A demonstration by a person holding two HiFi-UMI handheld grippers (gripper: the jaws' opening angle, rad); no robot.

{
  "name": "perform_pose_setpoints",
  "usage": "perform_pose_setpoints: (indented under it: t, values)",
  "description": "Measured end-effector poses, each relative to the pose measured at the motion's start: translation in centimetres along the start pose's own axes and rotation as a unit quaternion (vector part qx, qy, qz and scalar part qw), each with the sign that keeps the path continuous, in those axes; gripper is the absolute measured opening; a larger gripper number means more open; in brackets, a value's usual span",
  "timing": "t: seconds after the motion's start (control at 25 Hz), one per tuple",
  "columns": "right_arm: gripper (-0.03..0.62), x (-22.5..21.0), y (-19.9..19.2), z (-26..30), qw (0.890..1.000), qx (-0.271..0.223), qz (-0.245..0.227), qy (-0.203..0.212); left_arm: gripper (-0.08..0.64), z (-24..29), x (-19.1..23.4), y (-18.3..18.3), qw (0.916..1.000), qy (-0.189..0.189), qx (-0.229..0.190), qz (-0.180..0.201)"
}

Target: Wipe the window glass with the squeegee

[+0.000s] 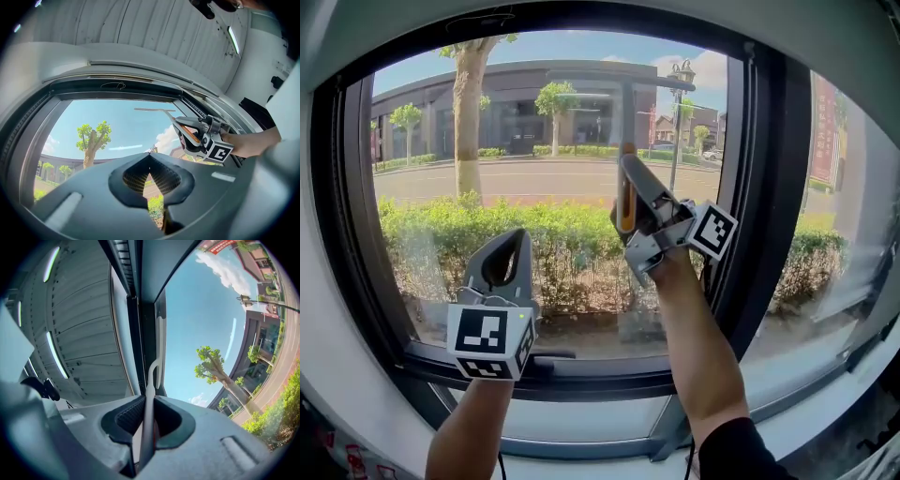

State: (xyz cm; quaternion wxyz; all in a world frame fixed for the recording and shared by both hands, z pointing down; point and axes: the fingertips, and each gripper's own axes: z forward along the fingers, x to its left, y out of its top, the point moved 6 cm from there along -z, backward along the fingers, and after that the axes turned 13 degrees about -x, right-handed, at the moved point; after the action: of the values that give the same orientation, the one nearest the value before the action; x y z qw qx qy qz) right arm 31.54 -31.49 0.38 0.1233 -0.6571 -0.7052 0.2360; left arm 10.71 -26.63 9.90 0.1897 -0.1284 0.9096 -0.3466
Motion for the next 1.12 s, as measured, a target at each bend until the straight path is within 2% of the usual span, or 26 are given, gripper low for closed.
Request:
perform_pose_setpoints:
  t: [0.52,0.8,1.12]
  values:
    - [0.049,0.8,-5.9,-11.4,0.996,0.051,0.032,-0.059,0.009,-2.7,-5.7,-4.4,0.9981,-0.008,0.031,-0.054]
    - [0.049,1.2,-7.6,-17.2,0.993,0.062,0.050,-0.092,0.009,-4.6,-8.0,-6.7,0.9970,-0.005,0.057,-0.053]
    - [0.049,1.2,-9.5,-21.8,0.989,0.056,0.072,-0.115,0.011,-7.3,-8.1,-9.9,0.9937,0.003,0.097,-0.056]
